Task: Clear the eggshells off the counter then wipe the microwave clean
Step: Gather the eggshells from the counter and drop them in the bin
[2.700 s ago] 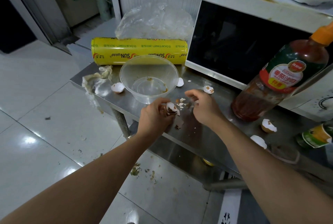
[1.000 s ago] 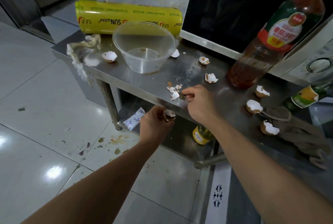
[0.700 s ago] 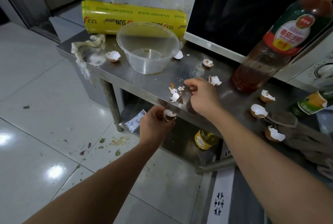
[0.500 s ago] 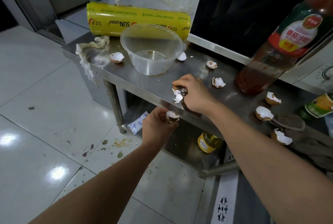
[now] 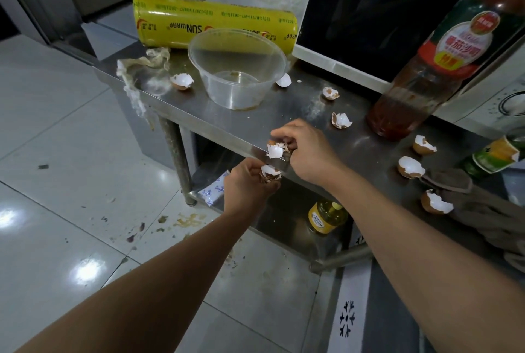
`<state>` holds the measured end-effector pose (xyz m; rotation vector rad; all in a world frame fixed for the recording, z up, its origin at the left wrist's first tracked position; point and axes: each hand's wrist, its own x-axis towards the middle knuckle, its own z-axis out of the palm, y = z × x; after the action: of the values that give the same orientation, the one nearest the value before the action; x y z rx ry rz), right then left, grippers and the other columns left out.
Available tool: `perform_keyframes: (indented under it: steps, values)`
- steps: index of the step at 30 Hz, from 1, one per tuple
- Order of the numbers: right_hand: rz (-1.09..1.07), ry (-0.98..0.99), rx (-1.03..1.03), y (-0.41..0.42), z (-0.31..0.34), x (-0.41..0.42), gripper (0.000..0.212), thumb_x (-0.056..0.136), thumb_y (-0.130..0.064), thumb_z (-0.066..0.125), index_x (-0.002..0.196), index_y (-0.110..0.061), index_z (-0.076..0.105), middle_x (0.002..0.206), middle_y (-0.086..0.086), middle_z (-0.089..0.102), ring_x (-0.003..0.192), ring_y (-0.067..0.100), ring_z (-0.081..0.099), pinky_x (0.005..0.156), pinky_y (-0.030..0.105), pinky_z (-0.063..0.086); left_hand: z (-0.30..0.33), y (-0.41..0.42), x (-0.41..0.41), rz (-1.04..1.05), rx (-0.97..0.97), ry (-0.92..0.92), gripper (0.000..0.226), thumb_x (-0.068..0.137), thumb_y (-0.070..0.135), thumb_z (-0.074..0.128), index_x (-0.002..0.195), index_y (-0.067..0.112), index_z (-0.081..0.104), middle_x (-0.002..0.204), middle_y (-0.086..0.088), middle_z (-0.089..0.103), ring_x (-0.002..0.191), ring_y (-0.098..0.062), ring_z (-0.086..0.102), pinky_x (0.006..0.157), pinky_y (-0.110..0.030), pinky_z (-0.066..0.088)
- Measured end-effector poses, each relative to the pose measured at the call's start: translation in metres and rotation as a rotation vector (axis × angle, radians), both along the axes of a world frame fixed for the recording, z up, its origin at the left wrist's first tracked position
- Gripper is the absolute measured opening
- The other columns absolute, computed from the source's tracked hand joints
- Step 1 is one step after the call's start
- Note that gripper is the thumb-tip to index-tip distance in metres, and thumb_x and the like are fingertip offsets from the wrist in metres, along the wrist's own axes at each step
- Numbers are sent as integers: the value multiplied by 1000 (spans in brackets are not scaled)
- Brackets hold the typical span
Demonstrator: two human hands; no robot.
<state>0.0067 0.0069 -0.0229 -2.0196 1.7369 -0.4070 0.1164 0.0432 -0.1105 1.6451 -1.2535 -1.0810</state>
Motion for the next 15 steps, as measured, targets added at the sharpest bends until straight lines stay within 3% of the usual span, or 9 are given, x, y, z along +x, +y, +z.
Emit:
perform_keyframes:
  steps: [4,7,15]
  values:
    - [-121,52,-11,-3,-2,-10,52,82,13,50,126,-14,57,133,5,45,122,23,42,102,27,38,1,-1,2,-13,4,5,34,70,15,80,99,17,62,102,2,69,91,-9,65,78,-21,54]
    - [-100,30,11,-2,-4,-7,42,86,8,51,121,-12,61,127,7,48,114,21,49,100,29,42,2,-1,3,-12,3,13,32,70,14,80,95,20,61,100,3,68,88,-7,65,72,-14,51]
    - [-109,7,-15,8,-10,5,50,77,15,54,115,-15,65,115,6,53,93,11,49,85,20,45,3,-2,2,-13,25,30,33,70,14,80,97,16,62,96,1,69,85,-11,67,80,-29,57]
